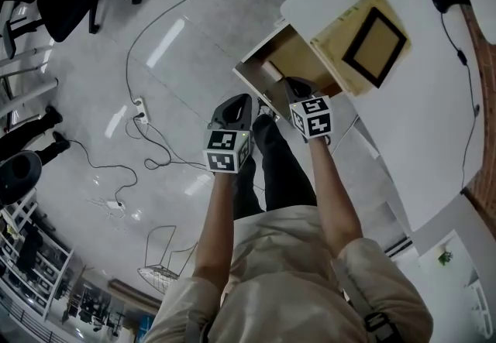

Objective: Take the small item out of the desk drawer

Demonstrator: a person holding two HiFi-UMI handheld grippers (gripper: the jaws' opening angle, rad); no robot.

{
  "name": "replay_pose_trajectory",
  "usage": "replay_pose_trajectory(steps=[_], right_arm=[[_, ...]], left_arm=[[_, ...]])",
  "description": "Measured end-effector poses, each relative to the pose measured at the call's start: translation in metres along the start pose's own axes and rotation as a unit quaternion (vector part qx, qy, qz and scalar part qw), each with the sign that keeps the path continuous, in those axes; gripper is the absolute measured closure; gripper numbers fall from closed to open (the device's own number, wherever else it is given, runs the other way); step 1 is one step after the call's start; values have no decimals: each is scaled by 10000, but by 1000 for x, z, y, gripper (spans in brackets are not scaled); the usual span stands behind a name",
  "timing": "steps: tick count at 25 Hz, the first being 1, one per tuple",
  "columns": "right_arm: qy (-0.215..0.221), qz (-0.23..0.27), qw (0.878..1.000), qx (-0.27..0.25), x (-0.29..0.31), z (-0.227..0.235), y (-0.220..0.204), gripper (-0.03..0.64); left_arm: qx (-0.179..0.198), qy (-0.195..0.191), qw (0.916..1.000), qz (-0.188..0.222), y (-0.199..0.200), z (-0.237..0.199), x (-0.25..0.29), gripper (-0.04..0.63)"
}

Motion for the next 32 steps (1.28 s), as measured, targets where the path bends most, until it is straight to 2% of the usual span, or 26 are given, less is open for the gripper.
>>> replay_pose_trajectory(steps=[6,10,21,27,30,32], right_arm=[[-22,-198,9998,-62,29,8,-17,592],[82,-348,9993,-146,52,6,-32,592],[283,-708,9956,-539,105,5,-65,587],[423,-927,9921,-733,133,2,-81,543],[469,-1065,9901,-786,143,4,-91,474],[439,-1112,9888,-895,150,6,-94,465]], left_arm=[[74,-89,9999,20,-11,-8,26,579],[132,-174,9997,-140,-21,-9,41,578],[326,-401,9983,-268,-50,-21,79,578],[227,-393,9986,-267,-60,-31,89,579],[231,-359,9988,-243,-59,-31,87,578],[231,-318,9990,-199,-56,-33,85,578]])
Point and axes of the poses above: the fingertips, and each gripper's own axes: x forward along the fingers, z to its right, y out of its top, the point moved 1 cm from there along -x, backward along the fingers, and after that the axes turned 12 degrees about -y, right-handed, at the moved point
